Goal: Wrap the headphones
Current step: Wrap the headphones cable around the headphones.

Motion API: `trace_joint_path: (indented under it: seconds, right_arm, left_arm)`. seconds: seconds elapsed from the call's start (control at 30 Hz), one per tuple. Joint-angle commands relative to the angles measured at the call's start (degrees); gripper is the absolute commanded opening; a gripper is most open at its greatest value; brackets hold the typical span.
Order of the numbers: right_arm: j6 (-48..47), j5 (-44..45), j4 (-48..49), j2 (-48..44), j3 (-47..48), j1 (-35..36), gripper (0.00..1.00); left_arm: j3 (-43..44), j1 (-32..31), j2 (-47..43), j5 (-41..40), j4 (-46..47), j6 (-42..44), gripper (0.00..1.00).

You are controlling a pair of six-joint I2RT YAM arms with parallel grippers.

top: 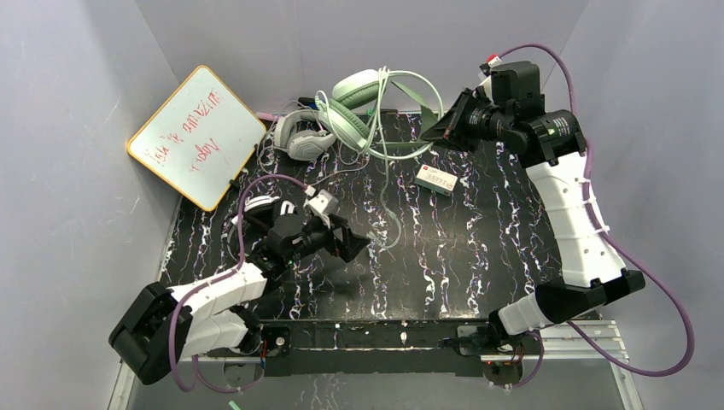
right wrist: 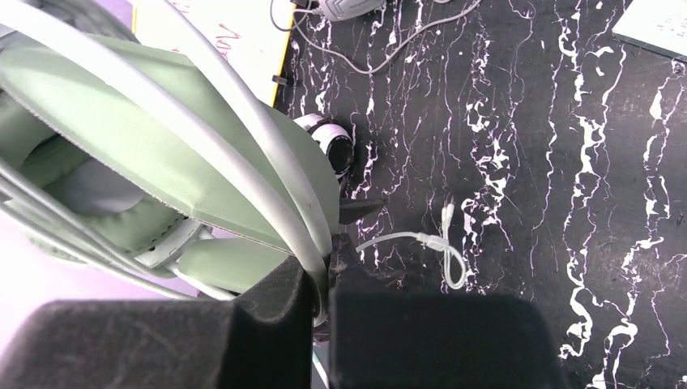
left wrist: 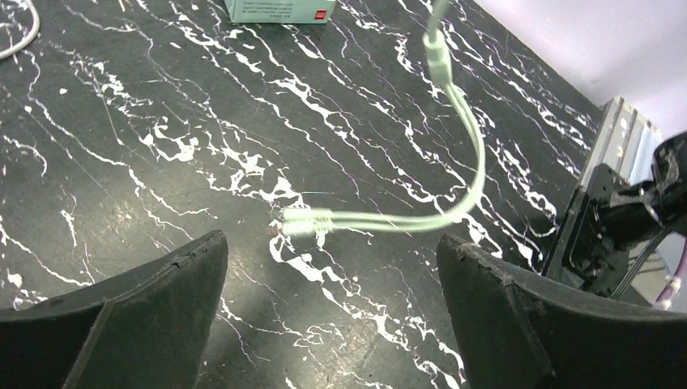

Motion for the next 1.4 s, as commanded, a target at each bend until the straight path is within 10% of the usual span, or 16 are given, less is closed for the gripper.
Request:
trace_joint_path:
  seconds: [0.0,0.13,0.5,0.83,1.37]
  right_arm:
    - [1.22,-2.55,4.12,-1.11,3.52,-0.17,0.01]
    - [1.11,-1.81,3.26,-0.85,3.53,-0.18,0.01]
    - [1.00,-1.14,3.73,-2.63,-1.61,-0.17,0.01]
    - [0.94,-0.82,7.37,-6.64,-14.78,-0.18,0.01]
    - [1.08,-4.21,3.85,-6.80,-4.97,-0.13,0.01]
  left_arm:
    - [0.98,-0.22,1.02,-4.86,2.72,-7.18,0.98]
    - [-1.80,-0.97,1.99,-4.07,9.05,-11.49,0.98]
    - [-2.93,-4.00,-0.57,3.49,10.93,10.49,0.98]
    - [3.81,-4.07,0.41,4.56,-3.52,24.17,0.98]
    - [4.68,-4.45,9.54,17.70,-4.69,49.34,0.99]
